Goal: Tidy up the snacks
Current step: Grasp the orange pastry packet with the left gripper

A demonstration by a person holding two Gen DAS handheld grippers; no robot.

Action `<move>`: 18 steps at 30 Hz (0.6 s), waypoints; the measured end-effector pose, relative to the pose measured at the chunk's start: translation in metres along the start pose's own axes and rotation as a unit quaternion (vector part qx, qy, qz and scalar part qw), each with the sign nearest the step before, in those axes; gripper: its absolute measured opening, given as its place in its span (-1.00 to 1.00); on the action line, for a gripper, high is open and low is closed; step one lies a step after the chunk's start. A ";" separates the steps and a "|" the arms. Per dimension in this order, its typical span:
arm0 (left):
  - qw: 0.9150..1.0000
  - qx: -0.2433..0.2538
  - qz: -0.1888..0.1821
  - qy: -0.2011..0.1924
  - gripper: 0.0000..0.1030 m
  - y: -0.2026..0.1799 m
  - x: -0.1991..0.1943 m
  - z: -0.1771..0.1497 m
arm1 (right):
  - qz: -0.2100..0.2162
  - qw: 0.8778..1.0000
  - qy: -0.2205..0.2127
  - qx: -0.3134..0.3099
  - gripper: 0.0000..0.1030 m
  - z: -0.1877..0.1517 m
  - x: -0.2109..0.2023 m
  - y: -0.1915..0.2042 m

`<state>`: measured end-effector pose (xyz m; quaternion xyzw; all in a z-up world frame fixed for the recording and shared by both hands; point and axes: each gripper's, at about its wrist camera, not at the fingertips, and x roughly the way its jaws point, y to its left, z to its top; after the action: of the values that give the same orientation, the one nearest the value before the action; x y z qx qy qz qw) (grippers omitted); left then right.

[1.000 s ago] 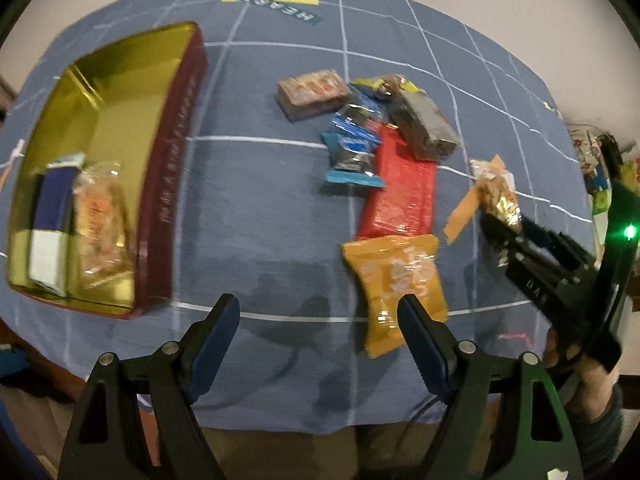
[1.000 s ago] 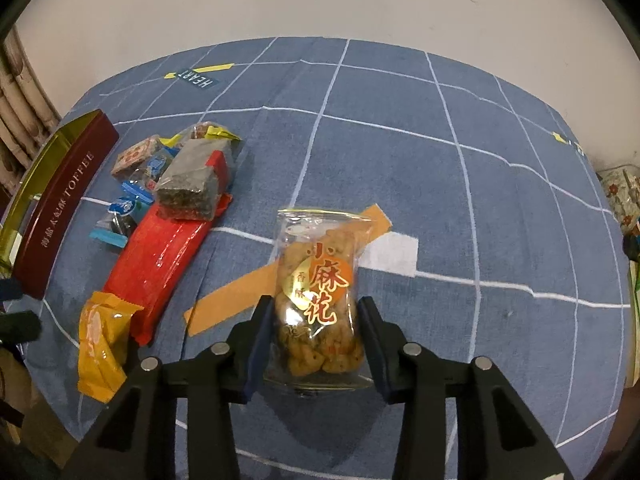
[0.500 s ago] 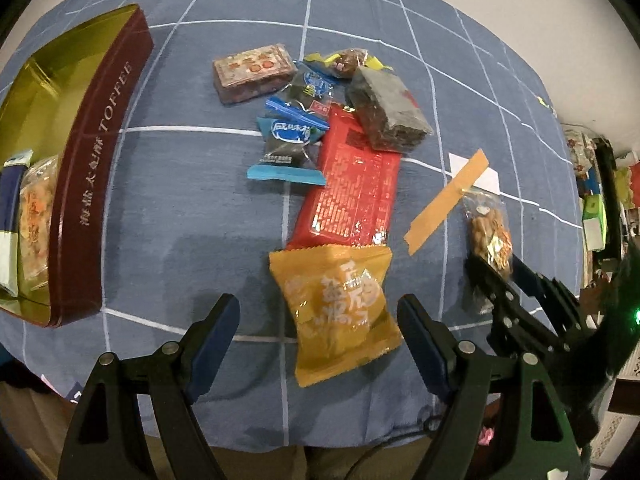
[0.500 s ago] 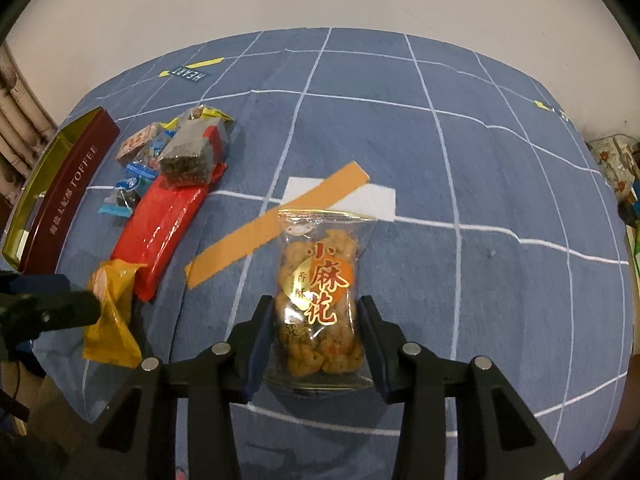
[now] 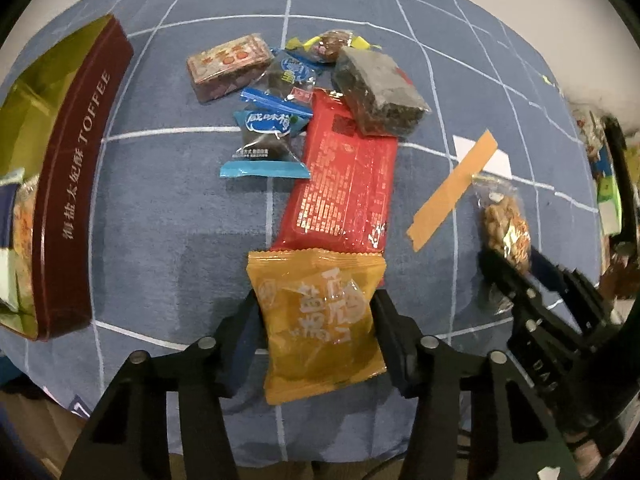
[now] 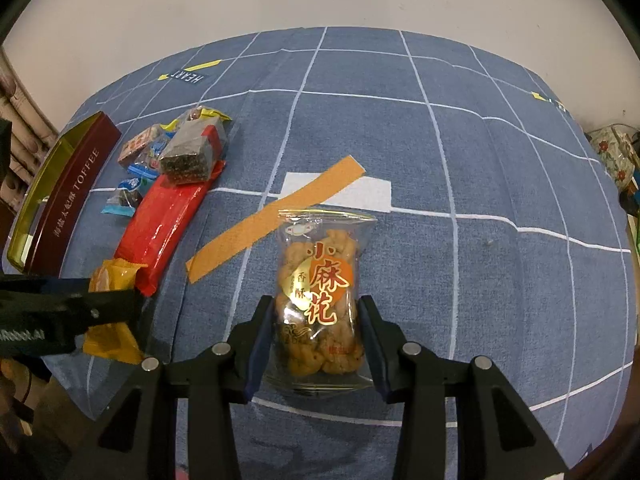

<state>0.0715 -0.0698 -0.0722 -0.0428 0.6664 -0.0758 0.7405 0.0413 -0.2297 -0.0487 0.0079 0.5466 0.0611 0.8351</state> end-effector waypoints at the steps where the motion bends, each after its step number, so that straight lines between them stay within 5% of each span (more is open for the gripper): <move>1: 1.000 0.003 0.001 -0.001 -0.05 0.000 -0.001 0.000 | 0.000 1.000 0.000 0.001 -0.17 0.000 0.000 0.000; 18: 0.999 0.027 0.020 -0.008 -0.20 0.030 -0.024 -0.016 | -0.013 1.000 0.005 0.001 -0.17 0.003 0.002 0.004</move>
<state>0.0545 -0.0355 -0.0559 -0.0102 0.6589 -0.0787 0.7481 0.0443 -0.2254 -0.0492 0.0013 0.5509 0.0502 0.8331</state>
